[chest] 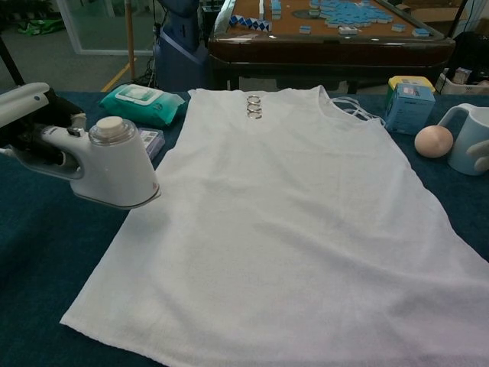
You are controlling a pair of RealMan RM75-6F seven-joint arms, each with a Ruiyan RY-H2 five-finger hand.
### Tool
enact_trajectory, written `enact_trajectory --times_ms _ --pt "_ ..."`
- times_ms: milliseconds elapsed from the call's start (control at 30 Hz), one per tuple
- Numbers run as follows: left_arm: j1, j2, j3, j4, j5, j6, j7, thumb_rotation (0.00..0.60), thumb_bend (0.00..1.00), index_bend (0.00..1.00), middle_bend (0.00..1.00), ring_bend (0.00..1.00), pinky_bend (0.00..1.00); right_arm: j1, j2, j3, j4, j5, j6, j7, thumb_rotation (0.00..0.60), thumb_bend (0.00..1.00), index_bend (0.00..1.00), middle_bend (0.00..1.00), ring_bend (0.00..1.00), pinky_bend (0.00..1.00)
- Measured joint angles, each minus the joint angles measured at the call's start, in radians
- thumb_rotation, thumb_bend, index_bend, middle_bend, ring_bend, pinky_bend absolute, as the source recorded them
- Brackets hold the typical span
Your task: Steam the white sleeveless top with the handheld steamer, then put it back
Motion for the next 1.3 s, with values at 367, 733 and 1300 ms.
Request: enact_trajectory --times_ms 367,733,1300 --pt "-0.088 -0.061 -0.020 -0.111 -0.019 -0.039 0.186 0.600 0.12 0.85 0.75 0.64 0.72 0.130 -0.111 -0.025 0.053 -0.037 -0.154 0.064 0.600 1.00 0.03 0.16 0.06 0.14" --pt "-0.166 -0.200 -0.024 -0.029 -0.059 -0.089 0.278 0.600 0.12 0.85 0.75 0.64 0.72 0.193 -0.197 -0.042 0.103 -0.016 -0.228 0.113 0.600 1.00 0.03 0.16 0.06 0.14" --pt "-0.226 -0.376 0.014 0.180 -0.036 -0.127 0.291 0.600 0.12 0.85 0.75 0.64 0.72 0.233 -0.247 -0.086 0.144 0.030 -0.291 0.101 0.600 1.00 0.03 0.16 0.06 0.14"
